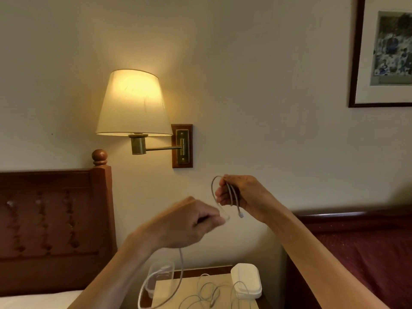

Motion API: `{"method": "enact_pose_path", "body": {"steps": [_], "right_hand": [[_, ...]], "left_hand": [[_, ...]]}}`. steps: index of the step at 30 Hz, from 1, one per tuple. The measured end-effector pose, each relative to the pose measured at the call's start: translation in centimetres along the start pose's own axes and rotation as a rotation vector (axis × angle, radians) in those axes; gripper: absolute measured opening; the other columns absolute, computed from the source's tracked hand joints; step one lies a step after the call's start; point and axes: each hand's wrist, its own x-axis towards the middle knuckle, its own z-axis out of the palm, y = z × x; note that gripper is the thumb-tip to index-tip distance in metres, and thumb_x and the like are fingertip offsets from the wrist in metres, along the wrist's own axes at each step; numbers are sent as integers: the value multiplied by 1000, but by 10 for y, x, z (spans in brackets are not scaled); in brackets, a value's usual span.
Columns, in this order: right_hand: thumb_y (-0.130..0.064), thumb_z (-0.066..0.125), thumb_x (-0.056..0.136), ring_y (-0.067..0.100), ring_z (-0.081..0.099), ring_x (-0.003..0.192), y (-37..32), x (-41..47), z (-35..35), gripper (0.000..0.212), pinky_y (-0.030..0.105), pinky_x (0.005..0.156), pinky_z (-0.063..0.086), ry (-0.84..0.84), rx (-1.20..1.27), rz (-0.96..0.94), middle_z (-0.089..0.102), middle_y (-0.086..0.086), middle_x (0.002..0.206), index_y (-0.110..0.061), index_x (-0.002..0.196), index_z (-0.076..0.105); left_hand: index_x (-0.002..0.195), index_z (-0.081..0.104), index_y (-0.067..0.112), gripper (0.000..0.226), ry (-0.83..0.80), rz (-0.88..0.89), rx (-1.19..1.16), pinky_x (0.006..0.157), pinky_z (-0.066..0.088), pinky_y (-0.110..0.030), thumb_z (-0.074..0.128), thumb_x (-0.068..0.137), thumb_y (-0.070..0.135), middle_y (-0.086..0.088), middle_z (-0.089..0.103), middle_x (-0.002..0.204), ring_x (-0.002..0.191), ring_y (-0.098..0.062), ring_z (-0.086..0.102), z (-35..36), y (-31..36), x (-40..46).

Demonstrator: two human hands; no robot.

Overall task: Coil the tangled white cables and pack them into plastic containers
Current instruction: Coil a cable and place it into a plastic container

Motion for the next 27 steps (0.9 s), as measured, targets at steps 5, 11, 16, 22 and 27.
{"method": "enact_pose_path", "body": {"steps": [5,11,16,22,27], "right_hand": [[-24,37,105,17,58,58,8,-10,11,38,27,65,51,-81,-128,-34,61,6,64,-4,88,64],[-20,31,106,15,45,53,4,-17,21,39,25,58,43,-194,37,15,44,1,56,-8,81,59],[-21,36,103,17,52,59,6,-14,17,37,28,64,49,-263,316,124,53,6,64,-10,73,54],[-22,37,102,6,23,41,14,-11,16,32,19,42,27,-322,573,153,30,-8,47,-12,77,54],[-21,32,103,8,24,48,19,-10,16,35,22,48,29,-393,582,152,29,-6,52,-12,79,56]], "left_hand": [[83,53,35,19,423,182,47,55,36,-12,46,100,37,21,49,61,57,-9,54,-11,-11,9],[88,62,20,23,720,31,-89,64,48,-18,47,98,35,8,63,77,75,-12,61,10,-29,13],[108,64,22,27,497,-293,-550,67,44,-10,46,99,39,17,64,83,79,1,58,14,-20,16],[82,59,15,32,262,-365,-1174,65,29,-32,48,98,41,1,42,65,64,-14,34,10,-20,15],[74,55,11,41,372,-345,-1093,70,31,-36,50,95,45,-2,37,64,67,-18,34,17,-18,20]]}}
